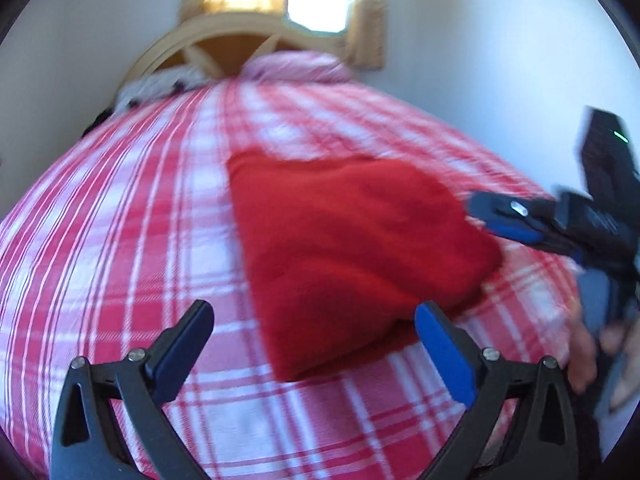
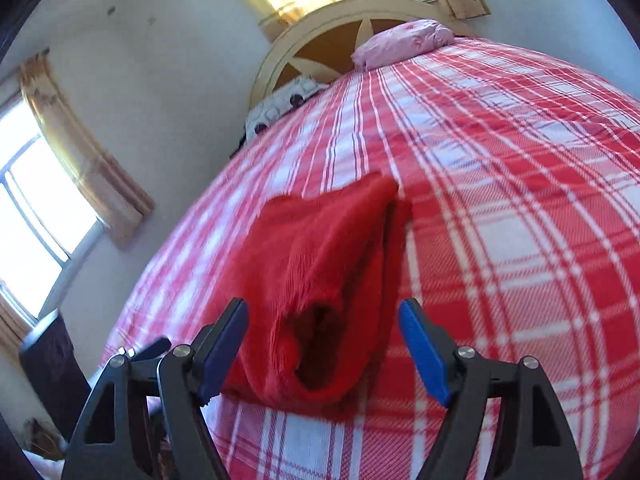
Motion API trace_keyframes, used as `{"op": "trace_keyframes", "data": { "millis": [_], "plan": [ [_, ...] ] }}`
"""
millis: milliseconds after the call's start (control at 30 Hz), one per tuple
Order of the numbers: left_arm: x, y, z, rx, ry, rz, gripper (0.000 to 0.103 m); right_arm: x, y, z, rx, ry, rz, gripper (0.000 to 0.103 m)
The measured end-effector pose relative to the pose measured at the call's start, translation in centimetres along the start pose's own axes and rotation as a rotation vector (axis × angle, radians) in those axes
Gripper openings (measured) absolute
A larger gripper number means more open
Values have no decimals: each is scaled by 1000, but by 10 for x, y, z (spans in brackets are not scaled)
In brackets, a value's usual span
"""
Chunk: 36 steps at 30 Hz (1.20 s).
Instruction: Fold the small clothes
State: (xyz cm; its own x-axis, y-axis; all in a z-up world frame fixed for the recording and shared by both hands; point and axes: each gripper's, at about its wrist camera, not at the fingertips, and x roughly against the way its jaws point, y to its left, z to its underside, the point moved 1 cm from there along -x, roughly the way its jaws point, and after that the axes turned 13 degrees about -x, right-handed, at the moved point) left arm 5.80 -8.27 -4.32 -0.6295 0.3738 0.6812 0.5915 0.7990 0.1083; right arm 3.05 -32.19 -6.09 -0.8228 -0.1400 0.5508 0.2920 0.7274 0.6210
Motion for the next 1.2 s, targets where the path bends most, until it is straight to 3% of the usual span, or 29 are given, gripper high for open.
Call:
{"op": "trace_keyframes", "data": {
  "millis": [200, 233, 267, 300, 367, 467, 533, 600, 700, 800, 933, 1067, 1200],
  "plan": [
    [-5, 1, 5, -16, 42, -17, 103, -13, -3, 25, -16, 45, 22, 76],
    [-9, -2, 6, -36, 57, -37, 103, -14, -1, 28, 1, 45, 38, 59],
    [-14, -4, 9, -54, 77, -56, 103, -15, 3, 31, 22, 41, 70, 32],
    [-14, -5, 11, -63, 92, -63, 103, -21, 6, 35, 56, 57, 126, 24],
    [-20, -8, 12, -76, 123, -88, 103, -27, 8, 38, 74, 79, 152, 20],
    [-23, -4, 12, -77, 129, -148, 101, -27, 12, 37, 67, 94, 150, 18],
    [-20, 3, 11, -46, 113, -151, 92, -19, 16, 34, 31, 92, 87, 18],
    [-16, 10, 10, -20, 102, -133, 75, -13, 18, 32, -10, 95, 35, 17],
    [-12, 18, 9, 1, 97, -121, 65, -13, 9, 39, -99, 128, -36, 17],
    [-6, 19, 12, 11, 90, -114, 59, -18, -5, 54, -153, 149, -43, 17],
    [-6, 22, 16, 13, 91, -130, 59, -23, -23, 65, -254, 149, -114, 17],
    [-11, 26, 24, 22, 114, -120, 63, -26, -26, 70, -258, 136, -126, 14],
    [-7, 28, 27, 14, 113, -125, 76, -22, -23, 72, -236, 124, -127, 14]
  ]
}}
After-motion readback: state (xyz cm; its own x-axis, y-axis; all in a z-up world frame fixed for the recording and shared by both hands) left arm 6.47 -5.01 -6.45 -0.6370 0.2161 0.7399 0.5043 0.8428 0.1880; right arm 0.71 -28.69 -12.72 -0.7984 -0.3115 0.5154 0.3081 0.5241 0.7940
